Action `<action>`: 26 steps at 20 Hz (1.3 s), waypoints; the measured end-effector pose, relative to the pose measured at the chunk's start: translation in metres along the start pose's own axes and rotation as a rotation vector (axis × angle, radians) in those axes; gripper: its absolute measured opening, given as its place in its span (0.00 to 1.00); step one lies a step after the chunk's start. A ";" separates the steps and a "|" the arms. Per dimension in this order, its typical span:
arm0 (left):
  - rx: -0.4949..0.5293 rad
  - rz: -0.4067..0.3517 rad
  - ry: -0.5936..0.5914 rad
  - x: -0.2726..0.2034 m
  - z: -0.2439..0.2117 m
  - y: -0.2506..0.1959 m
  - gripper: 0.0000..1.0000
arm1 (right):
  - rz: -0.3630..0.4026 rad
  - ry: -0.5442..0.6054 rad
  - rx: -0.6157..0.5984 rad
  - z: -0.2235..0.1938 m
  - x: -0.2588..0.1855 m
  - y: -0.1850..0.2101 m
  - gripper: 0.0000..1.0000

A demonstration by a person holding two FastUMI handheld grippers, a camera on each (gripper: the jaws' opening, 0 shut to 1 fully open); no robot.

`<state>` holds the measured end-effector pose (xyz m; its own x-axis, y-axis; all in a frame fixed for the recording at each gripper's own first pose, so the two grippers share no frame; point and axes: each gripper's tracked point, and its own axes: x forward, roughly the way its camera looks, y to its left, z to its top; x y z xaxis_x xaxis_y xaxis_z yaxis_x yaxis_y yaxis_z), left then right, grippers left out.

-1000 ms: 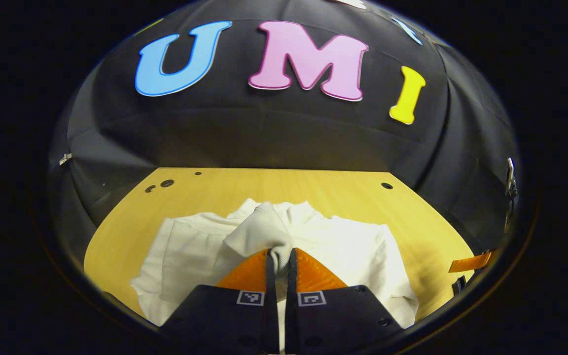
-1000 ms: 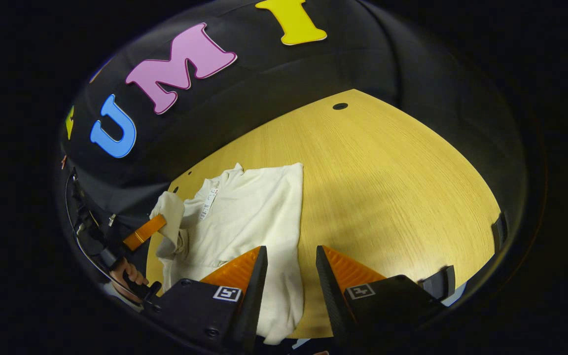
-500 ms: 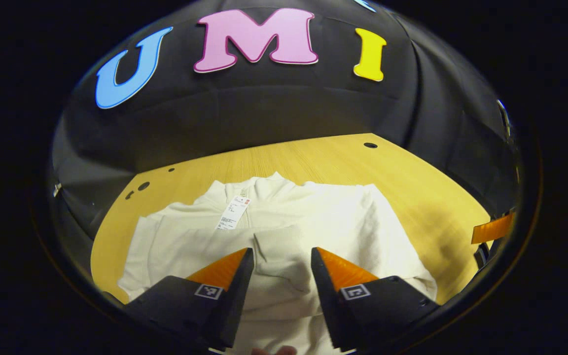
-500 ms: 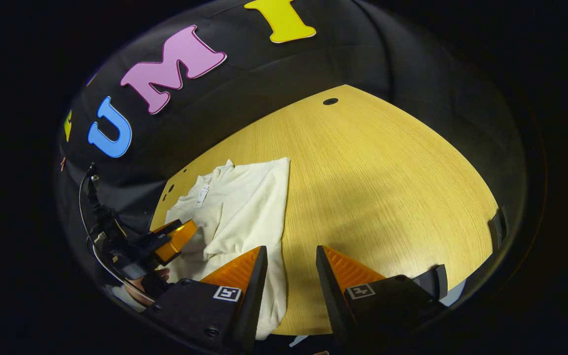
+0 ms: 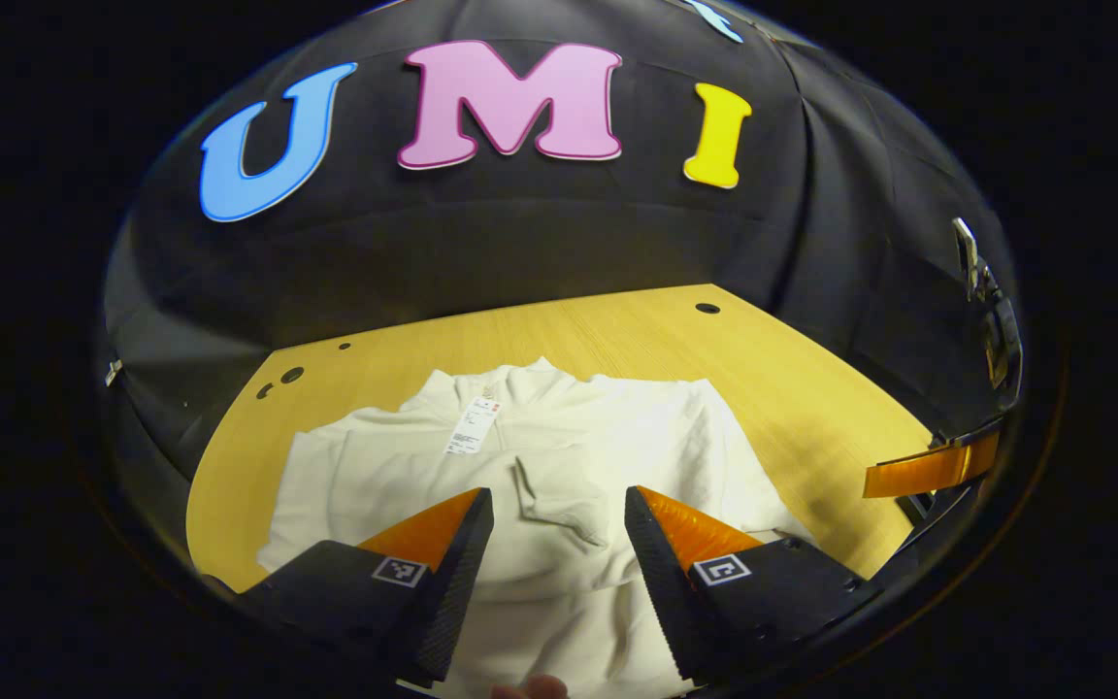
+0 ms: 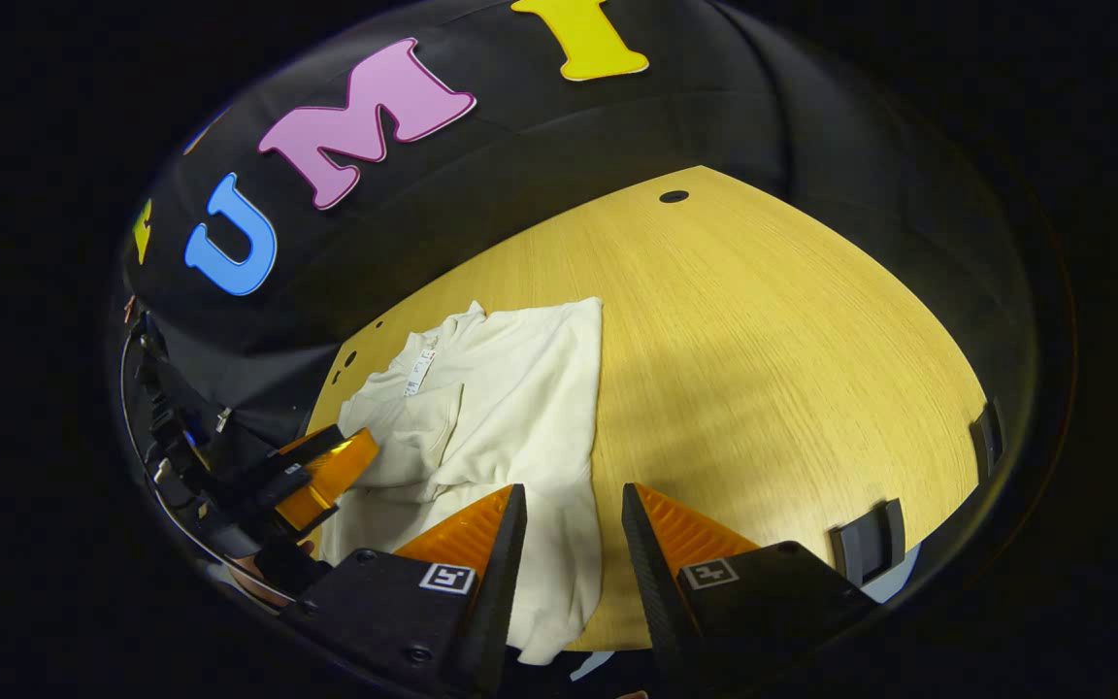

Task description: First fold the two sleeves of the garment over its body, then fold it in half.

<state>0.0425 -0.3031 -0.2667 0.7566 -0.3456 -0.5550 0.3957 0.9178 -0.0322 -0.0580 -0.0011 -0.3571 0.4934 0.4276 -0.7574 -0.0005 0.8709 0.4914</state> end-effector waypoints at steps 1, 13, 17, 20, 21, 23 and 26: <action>-0.018 0.008 -0.001 -0.012 0.000 0.013 0.84 | 0.001 0.005 -0.004 -0.004 -0.001 0.005 0.62; -0.147 0.124 0.118 -0.121 -0.082 0.166 0.84 | -0.025 0.078 -0.065 -0.067 -0.011 0.061 0.62; -0.127 0.093 0.164 -0.134 -0.106 0.173 0.85 | -0.055 0.125 -0.091 -0.097 -0.015 0.067 0.62; -0.133 0.075 0.219 -0.139 -0.132 0.175 0.85 | -0.111 0.149 -0.083 -0.115 -0.014 0.061 0.62; -0.137 0.068 0.239 -0.141 -0.142 0.175 0.85 | -0.127 0.160 -0.075 -0.122 -0.015 0.057 0.63; -0.136 0.057 0.281 -0.142 -0.160 0.174 0.85 | -0.166 0.167 -0.073 -0.131 -0.018 0.047 0.63; -0.140 0.046 0.344 -0.145 -0.186 0.174 0.85 | -0.219 0.186 -0.101 -0.145 -0.023 0.030 0.65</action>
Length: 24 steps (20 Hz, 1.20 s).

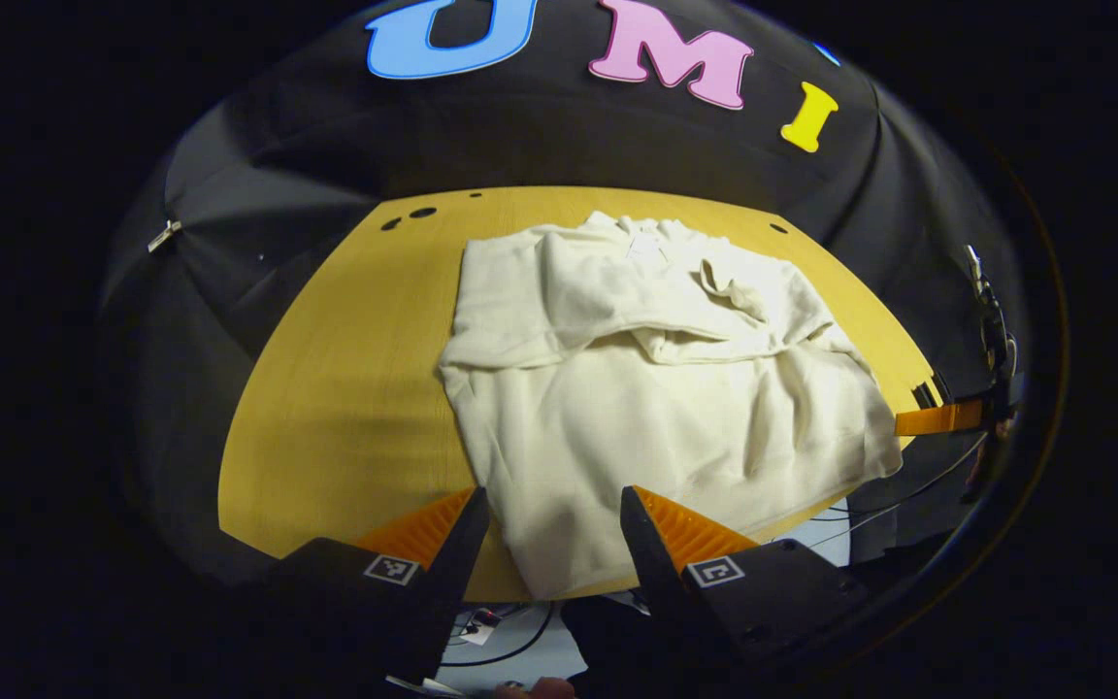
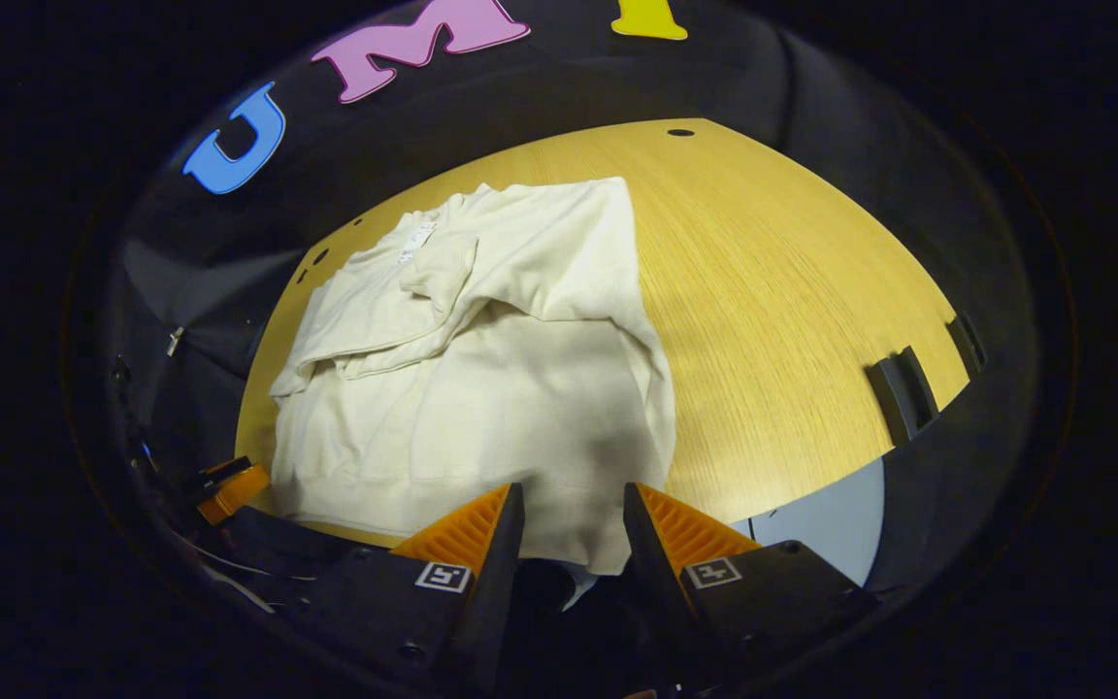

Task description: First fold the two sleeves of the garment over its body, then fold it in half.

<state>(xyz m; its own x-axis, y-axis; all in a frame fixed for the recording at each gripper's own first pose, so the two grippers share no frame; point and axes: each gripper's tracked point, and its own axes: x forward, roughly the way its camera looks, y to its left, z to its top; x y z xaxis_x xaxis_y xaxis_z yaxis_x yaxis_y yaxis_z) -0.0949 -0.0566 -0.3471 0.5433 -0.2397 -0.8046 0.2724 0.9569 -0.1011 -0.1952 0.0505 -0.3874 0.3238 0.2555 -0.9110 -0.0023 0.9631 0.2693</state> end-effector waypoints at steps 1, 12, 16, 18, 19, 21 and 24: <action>-0.004 0.005 0.015 0.002 -0.006 0.002 0.85 | -0.016 0.006 -0.008 -0.004 0.000 -0.005 0.67; -0.065 0.035 0.147 0.026 -0.037 0.000 0.85 | -0.072 0.067 -0.062 -0.015 0.027 -0.018 0.88; -0.020 0.061 0.174 0.031 -0.037 -0.002 0.86 | -0.079 0.065 -0.142 -0.010 0.037 -0.004 0.89; -0.034 0.071 0.186 0.032 -0.037 -0.002 0.87 | -0.089 0.063 -0.198 -0.007 0.042 0.002 0.89; -0.037 0.073 0.193 0.032 -0.038 -0.002 0.87 | -0.088 0.065 -0.203 -0.006 0.044 0.005 0.90; -0.040 0.070 0.206 0.033 -0.036 -0.004 0.87 | -0.085 0.061 -0.184 -0.002 0.048 0.008 0.90; -0.003 0.018 0.188 0.042 -0.028 -0.018 0.57 | -0.039 0.068 -0.149 0.003 0.054 0.022 0.57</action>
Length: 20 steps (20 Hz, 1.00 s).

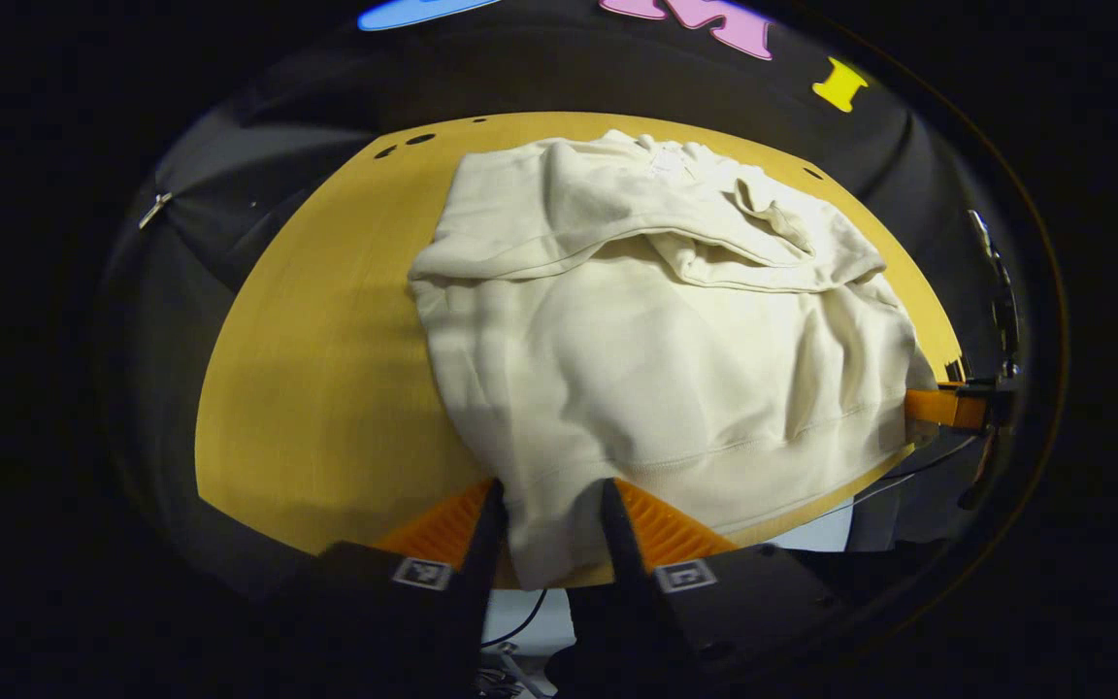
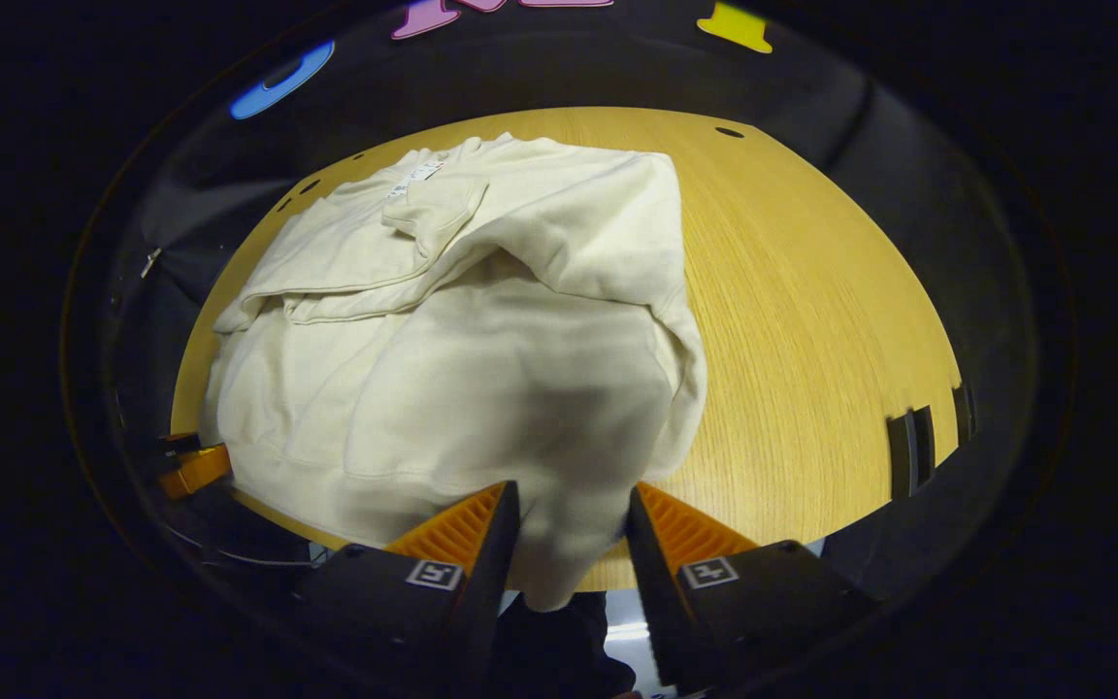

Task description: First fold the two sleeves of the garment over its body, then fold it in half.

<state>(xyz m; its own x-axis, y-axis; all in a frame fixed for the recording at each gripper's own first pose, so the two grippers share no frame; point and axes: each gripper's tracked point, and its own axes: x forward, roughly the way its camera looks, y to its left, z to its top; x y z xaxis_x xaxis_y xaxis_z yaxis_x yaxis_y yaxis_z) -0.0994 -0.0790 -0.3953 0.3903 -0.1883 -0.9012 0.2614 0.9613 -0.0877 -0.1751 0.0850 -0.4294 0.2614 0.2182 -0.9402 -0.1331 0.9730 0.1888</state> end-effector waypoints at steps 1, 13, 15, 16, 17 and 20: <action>-0.003 -0.002 -0.014 0.002 0.006 -0.003 0.35 | 0.024 0.010 0.024 0.001 0.000 0.005 0.37; -0.084 -0.081 -0.210 -0.055 0.093 -0.013 0.08 | 0.238 -0.075 0.235 0.068 -0.056 0.037 0.18; -0.088 -0.100 -0.253 -0.066 0.120 -0.015 0.08 | 0.244 -0.105 0.259 0.087 -0.063 0.036 0.18; -0.093 -0.108 -0.269 -0.069 0.132 -0.016 0.08 | 0.248 -0.121 0.267 0.097 -0.065 0.037 0.18; -0.097 -0.115 -0.281 -0.069 0.142 -0.018 0.08 | 0.253 -0.135 0.273 0.107 -0.066 0.038 0.18; -0.099 -0.115 -0.309 -0.067 0.170 -0.015 0.08 | 0.256 -0.175 0.279 0.136 -0.067 0.038 0.18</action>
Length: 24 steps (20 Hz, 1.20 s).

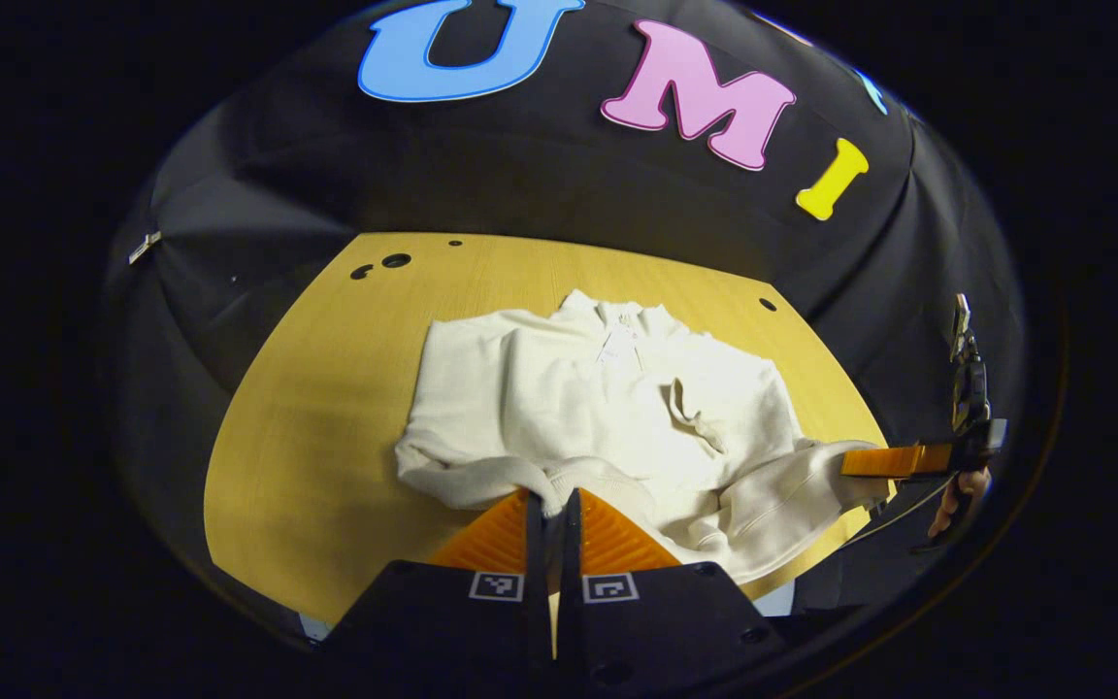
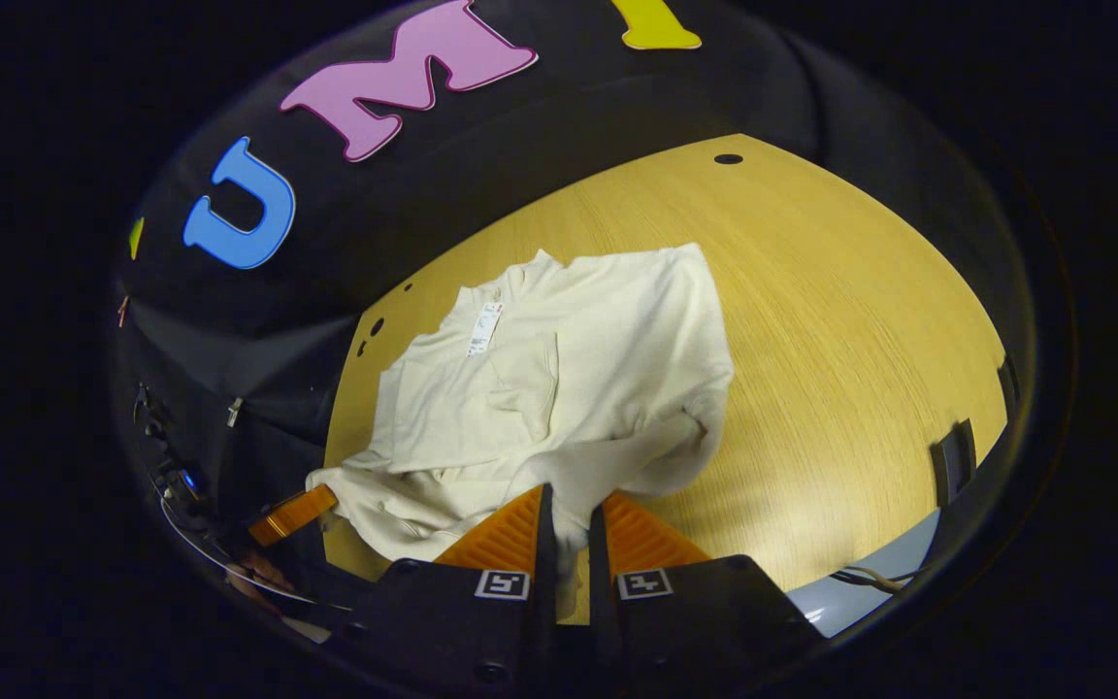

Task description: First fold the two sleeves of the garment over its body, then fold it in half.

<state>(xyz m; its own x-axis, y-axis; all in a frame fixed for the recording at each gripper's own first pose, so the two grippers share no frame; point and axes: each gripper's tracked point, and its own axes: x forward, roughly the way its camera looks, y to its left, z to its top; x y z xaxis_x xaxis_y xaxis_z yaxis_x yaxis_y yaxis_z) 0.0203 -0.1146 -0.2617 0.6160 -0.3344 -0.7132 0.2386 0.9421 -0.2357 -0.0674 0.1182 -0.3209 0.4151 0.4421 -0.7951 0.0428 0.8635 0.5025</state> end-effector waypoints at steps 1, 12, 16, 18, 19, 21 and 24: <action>-0.002 -0.001 -0.008 0.005 0.007 0.000 0.07 | 0.002 -0.012 0.005 0.009 0.003 0.002 0.18; -0.052 0.021 -0.063 0.059 0.081 0.025 0.06 | -0.027 -0.105 0.089 0.097 0.054 0.000 0.18; -0.078 0.042 -0.053 0.090 0.096 0.035 0.06 | -0.057 -0.118 0.055 0.118 0.084 -0.007 0.18; -0.092 0.055 -0.044 0.104 0.098 0.041 0.06 | -0.069 -0.115 0.060 0.122 0.098 -0.012 0.18; -0.091 0.062 -0.039 0.111 0.098 0.042 0.06 | -0.074 -0.112 0.064 0.125 0.105 -0.015 0.18; -0.082 0.076 -0.031 0.124 0.100 0.045 0.06 | -0.080 -0.108 0.073 0.129 0.118 -0.019 0.18; -0.068 0.095 -0.021 0.142 0.103 0.048 0.06 | -0.088 -0.092 0.086 0.134 0.137 -0.025 0.18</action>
<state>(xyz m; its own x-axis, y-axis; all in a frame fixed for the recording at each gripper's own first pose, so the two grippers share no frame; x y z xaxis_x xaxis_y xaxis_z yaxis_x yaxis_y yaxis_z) 0.1969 -0.1200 -0.3064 0.6494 -0.2433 -0.7205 0.1275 0.9689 -0.2122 0.1099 0.1246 -0.3973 0.4879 0.3383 -0.8047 0.1586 0.8722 0.4628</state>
